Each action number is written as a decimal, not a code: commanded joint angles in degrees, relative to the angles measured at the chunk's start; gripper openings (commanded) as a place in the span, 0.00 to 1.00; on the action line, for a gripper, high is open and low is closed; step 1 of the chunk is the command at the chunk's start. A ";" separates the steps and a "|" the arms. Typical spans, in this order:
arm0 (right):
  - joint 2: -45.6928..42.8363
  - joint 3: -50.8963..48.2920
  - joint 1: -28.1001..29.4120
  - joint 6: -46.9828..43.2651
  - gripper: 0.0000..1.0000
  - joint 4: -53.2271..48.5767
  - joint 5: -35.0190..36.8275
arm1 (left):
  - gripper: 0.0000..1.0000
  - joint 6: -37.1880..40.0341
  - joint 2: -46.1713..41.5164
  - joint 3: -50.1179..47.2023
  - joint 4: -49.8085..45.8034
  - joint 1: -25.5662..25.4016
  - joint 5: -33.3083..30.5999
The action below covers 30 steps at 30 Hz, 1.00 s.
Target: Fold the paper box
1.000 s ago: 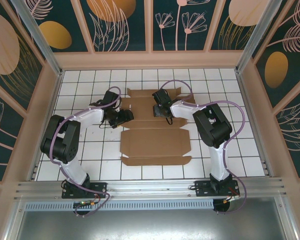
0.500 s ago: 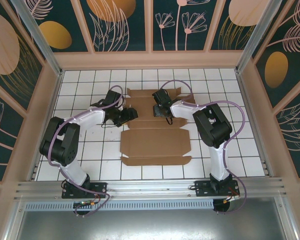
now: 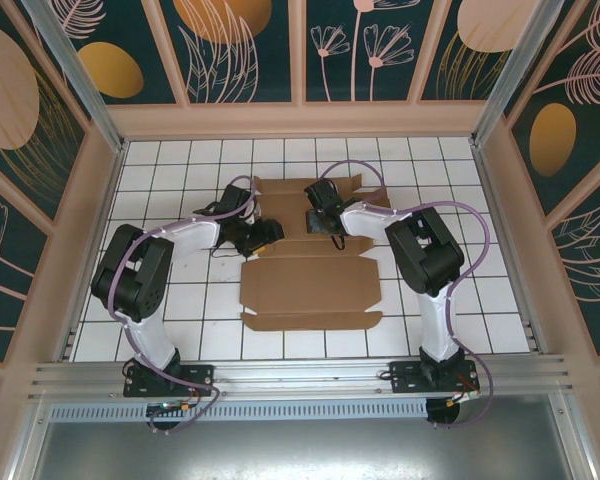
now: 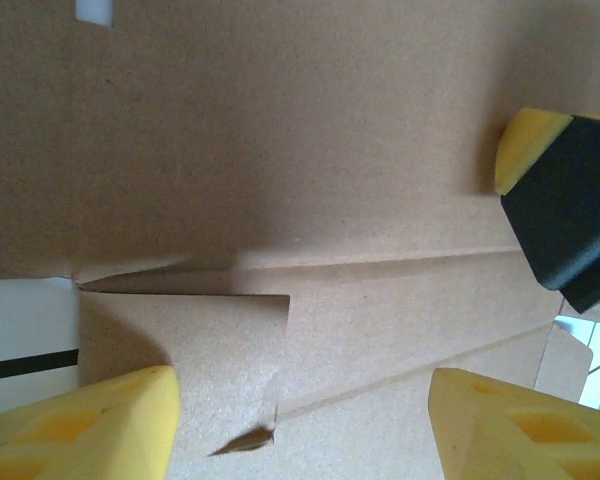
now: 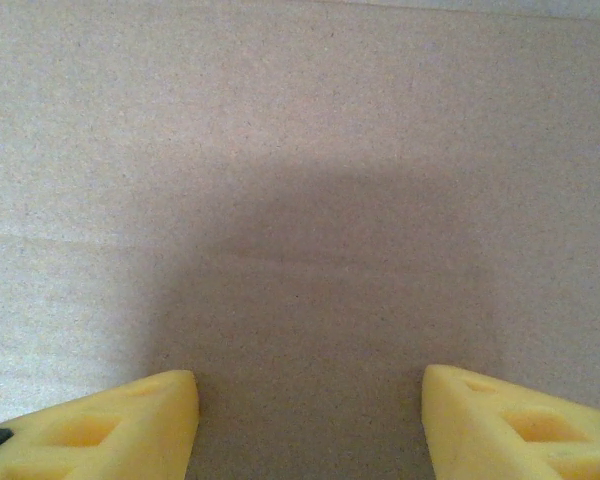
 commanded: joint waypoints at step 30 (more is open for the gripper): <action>-17.05 -5.30 -11.08 -2.19 0.69 -5.41 -21.09 | 0.28 3.17 9.10 26.29 -7.52 -1.40 -3.40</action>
